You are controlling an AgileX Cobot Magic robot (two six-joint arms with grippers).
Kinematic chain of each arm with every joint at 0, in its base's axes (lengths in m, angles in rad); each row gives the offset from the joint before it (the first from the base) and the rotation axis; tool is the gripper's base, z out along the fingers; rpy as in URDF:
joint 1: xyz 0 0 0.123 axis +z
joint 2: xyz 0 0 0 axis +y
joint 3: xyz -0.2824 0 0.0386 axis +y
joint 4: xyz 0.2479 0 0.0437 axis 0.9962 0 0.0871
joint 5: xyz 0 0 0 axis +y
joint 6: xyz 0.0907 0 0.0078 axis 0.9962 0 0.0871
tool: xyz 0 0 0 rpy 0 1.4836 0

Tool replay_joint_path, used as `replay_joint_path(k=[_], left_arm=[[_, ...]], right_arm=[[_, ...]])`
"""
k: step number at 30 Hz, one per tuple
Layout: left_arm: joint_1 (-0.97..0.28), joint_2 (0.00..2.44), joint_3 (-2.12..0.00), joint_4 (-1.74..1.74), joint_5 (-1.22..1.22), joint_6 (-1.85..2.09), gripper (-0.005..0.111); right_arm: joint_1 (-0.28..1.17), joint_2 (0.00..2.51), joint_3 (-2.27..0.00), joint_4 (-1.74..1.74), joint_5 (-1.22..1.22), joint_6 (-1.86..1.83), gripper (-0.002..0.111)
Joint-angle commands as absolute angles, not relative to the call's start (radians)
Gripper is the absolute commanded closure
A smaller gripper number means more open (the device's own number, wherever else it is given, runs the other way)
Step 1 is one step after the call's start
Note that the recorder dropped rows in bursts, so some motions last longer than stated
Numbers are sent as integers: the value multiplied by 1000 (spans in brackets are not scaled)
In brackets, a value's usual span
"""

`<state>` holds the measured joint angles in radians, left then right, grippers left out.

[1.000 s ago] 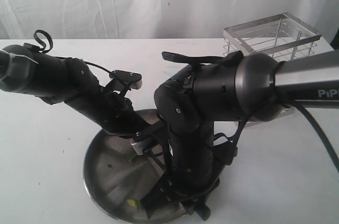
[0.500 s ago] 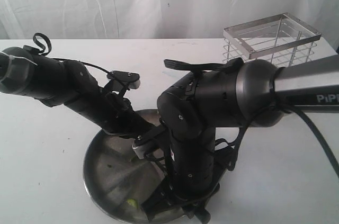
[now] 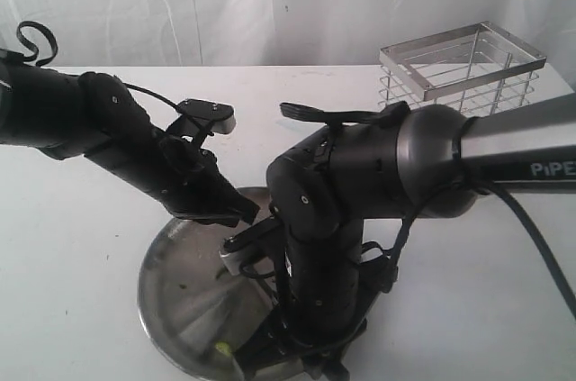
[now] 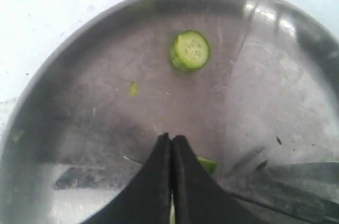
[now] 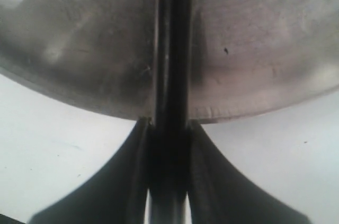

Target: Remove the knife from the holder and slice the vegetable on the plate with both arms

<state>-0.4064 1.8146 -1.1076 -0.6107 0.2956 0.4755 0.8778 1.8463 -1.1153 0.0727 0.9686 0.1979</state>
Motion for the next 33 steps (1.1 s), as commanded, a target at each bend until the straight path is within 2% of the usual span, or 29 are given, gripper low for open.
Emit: replay_joint_path(k=[1, 5, 12, 19, 28, 33], left_arm=[[-407, 1785, -1097, -609, 365, 479, 107], [-405, 1779, -1074, -527, 368, 476, 107], [-330, 1741, -1070, -535, 356, 433, 107], [-318, 1733, -1070, -514, 419, 605, 107], [-318, 1733, -1070, -514, 415, 607, 107], [-318, 1733, -1070, -514, 411, 607, 107]], right_arm=[[877, 1875, -1111, 96, 967, 172, 108], [877, 1877, -1109, 95, 1001, 166, 108], [877, 1772, -1109, 39, 997, 189, 108], [875, 1747, -1109, 0, 964, 181, 108], [744, 1747, -1109, 185, 997, -6, 108], [725, 1747, -1109, 256, 1004, -74, 108]])
